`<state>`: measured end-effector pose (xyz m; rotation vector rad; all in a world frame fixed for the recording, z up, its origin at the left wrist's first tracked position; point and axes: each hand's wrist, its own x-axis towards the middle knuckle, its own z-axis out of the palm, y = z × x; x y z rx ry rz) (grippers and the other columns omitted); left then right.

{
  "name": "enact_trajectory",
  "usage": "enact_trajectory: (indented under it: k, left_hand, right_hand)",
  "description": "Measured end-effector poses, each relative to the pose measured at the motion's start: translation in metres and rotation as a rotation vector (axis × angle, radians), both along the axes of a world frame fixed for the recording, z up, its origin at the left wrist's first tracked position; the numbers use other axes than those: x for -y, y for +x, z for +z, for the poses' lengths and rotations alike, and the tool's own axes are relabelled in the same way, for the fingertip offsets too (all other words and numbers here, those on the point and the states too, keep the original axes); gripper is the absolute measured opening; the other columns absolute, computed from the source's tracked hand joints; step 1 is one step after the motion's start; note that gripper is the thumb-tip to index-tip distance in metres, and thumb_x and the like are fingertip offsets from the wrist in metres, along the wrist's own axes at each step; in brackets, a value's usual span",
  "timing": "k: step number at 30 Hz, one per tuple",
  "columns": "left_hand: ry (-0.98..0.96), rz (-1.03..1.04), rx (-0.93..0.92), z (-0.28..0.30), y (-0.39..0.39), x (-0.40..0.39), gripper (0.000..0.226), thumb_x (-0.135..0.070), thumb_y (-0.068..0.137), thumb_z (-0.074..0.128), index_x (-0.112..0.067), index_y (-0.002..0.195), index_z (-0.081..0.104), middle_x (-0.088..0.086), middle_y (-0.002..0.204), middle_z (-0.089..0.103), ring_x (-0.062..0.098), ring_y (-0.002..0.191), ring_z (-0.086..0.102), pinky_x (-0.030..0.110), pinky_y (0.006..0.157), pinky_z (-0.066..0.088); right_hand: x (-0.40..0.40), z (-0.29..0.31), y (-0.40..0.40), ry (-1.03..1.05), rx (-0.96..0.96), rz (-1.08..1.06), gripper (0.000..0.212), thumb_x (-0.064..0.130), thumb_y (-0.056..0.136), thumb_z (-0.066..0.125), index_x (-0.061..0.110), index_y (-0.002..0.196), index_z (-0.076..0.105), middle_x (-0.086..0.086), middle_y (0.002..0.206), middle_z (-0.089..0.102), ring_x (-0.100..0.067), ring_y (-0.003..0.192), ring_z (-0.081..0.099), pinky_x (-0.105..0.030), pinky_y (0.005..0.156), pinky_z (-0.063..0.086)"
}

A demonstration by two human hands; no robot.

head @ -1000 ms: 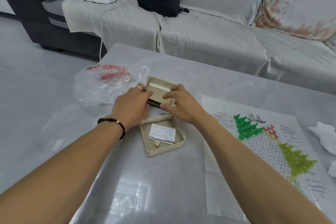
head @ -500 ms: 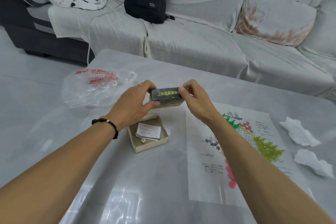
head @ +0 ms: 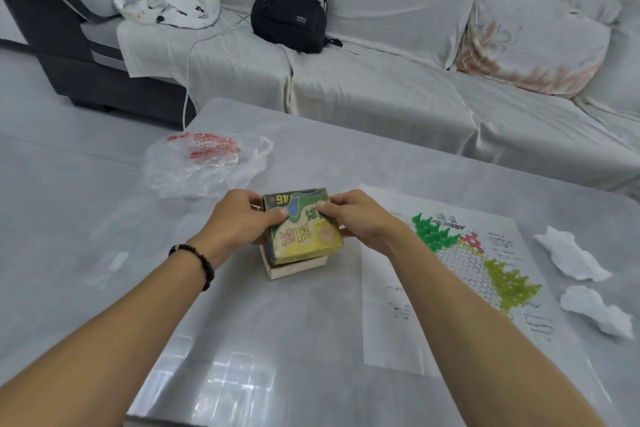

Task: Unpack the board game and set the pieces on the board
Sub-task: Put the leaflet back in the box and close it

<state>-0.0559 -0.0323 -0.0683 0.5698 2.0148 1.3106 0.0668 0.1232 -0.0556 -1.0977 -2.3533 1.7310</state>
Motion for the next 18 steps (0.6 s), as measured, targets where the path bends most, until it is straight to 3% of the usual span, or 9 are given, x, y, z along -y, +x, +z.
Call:
enact_trajectory:
  k: [2, 7, 12, 15, 18]
  left_hand:
    - [-0.069, 0.048, -0.047, -0.006, 0.000, 0.002, 0.023, -0.031, 0.079, 0.077, -0.016, 0.086, 0.061, 0.004, 0.085, 0.071, 0.017, 0.071, 0.070, 0.030, 0.060, 0.057]
    - [-0.219, 0.075, -0.207, -0.013, 0.002, 0.003, 0.031, -0.048, 0.076, 0.074, -0.020, 0.079, 0.060, -0.001, 0.080, 0.068, 0.018, 0.076, 0.066, 0.038, 0.075, 0.057]
    - [-0.178, 0.096, -0.044, -0.018, 0.000, 0.003, 0.033, -0.044, 0.079, 0.073, -0.014, 0.086, 0.064, 0.003, 0.082, 0.070, 0.021, 0.071, 0.069, 0.037, 0.072, 0.059]
    - [-0.141, 0.104, 0.012, -0.022, 0.000, 0.004, 0.029, -0.039, 0.080, 0.074, -0.013, 0.088, 0.064, 0.003, 0.082, 0.070, 0.020, 0.068, 0.071, 0.035, 0.067, 0.060]
    - [-0.135, 0.088, 0.049, -0.025, 0.000, 0.006, 0.027, -0.035, 0.083, 0.073, -0.010, 0.091, 0.065, 0.003, 0.083, 0.071, 0.018, 0.065, 0.071, 0.031, 0.061, 0.060]
  right_hand:
    - [0.003, -0.008, -0.007, 0.019, 0.050, 0.002, 0.032, 0.028, 0.096, 0.056, -0.001, 0.101, 0.069, -0.013, 0.103, 0.073, -0.026, 0.095, 0.070, -0.043, 0.091, 0.054]
    - [0.005, -0.018, -0.019, 0.034, 0.057, -0.042, 0.030, 0.027, 0.096, 0.056, 0.002, 0.098, 0.071, -0.011, 0.097, 0.074, -0.027, 0.092, 0.071, -0.042, 0.088, 0.056]
    - [0.007, -0.019, -0.027, 0.163, 0.086, -0.044, 0.037, 0.032, 0.095, 0.054, -0.002, 0.099, 0.069, -0.016, 0.098, 0.073, -0.025, 0.082, 0.068, -0.040, 0.083, 0.055]
    - [0.008, -0.021, -0.028, 0.319, 0.162, 0.010, 0.035, 0.033, 0.091, 0.055, 0.002, 0.076, 0.061, -0.013, 0.076, 0.063, -0.025, 0.071, 0.057, -0.036, 0.064, 0.047]
    - [0.009, -0.023, -0.025, 0.367, 0.220, 0.031, 0.037, 0.031, 0.091, 0.056, -0.002, 0.075, 0.061, -0.009, 0.070, 0.054, -0.020, 0.065, 0.049, -0.029, 0.059, 0.039]
